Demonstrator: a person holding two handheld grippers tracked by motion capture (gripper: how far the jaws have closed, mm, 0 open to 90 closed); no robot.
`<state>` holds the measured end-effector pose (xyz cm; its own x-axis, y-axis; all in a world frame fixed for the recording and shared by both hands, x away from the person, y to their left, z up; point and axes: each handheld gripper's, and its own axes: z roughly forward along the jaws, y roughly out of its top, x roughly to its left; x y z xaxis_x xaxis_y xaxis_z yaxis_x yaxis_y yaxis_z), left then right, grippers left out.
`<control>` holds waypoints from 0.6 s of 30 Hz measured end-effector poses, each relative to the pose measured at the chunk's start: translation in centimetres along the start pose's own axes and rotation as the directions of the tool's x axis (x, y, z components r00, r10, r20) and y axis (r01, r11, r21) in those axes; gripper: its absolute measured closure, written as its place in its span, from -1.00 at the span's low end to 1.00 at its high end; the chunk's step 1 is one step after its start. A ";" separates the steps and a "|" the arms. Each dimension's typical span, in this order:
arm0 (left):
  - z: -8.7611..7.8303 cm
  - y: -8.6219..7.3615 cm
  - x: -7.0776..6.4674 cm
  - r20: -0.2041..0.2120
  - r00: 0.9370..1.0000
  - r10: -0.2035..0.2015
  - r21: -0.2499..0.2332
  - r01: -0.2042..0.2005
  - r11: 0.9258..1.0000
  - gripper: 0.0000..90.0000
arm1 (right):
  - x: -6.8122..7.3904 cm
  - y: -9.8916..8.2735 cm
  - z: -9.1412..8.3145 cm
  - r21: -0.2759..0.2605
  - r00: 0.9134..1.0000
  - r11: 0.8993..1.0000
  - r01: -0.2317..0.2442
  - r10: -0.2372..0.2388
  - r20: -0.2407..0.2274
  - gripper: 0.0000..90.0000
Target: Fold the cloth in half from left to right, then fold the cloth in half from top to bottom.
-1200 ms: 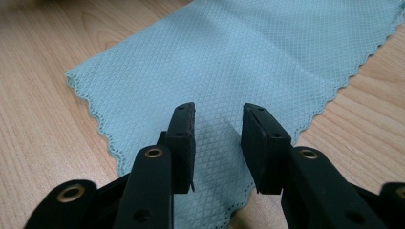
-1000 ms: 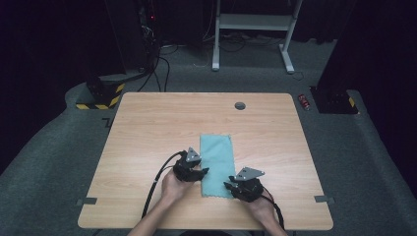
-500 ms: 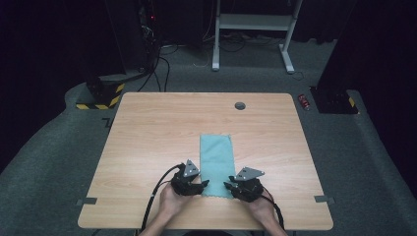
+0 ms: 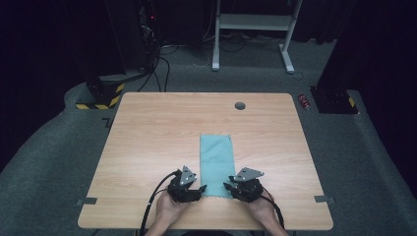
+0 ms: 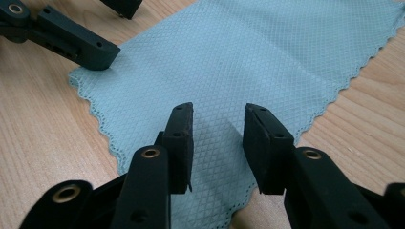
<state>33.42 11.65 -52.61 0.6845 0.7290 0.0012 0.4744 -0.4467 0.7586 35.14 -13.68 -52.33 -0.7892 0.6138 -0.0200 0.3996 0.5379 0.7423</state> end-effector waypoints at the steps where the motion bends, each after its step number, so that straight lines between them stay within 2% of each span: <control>1: 0.0 0.0 0.0 0.000 1.000 0.002 0.001 -0.002 1.000 -0.15 | 0.0 0.0 0.0 0.001 1.000 1.000 -0.003 0.003 -0.005 0.38; 3: -0.1 -0.1 0.0 -0.001 1.000 0.000 -0.001 0.000 1.000 -0.16 | 0.0 0.0 0.0 0.001 1.000 1.000 -0.008 0.008 -0.014 0.32; 7: -0.3 -0.2 0.0 0.027 0.999 -0.032 -0.016 0.032 0.999 -0.05 | -0.7 0.0 -0.2 -0.020 0.998 0.998 -0.063 0.063 -0.024 0.27; 11: -0.4 0.1 0.7 0.046 0.998 -0.046 -0.008 0.046 0.999 -0.08 | -1.9 0.2 -0.8 -0.032 0.993 0.993 -0.112 0.113 0.019 0.25; 13: -0.5 0.5 1.4 0.047 0.997 -0.054 -0.016 0.055 0.998 -0.11 | -2.7 0.3 -0.9 -0.030 0.991 0.991 -0.128 0.129 0.030 0.22; 16: -0.6 1.1 2.4 0.043 0.997 -0.064 -0.030 0.066 0.997 -0.11 | -4.4 0.2 -1.1 -0.087 0.985 0.982 -0.169 0.170 0.012 0.22; 18: -0.6 1.6 3.1 0.022 0.998 -0.065 -0.031 0.065 0.997 -0.12 | -5.4 0.4 -1.1 -0.075 0.980 0.977 -0.200 0.201 0.006 0.21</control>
<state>36.00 13.52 -50.99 0.6646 0.7446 -0.0625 0.5008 -0.3818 0.7768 39.04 -17.45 -51.20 -0.6901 0.7128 0.1251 0.5128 0.3596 0.7796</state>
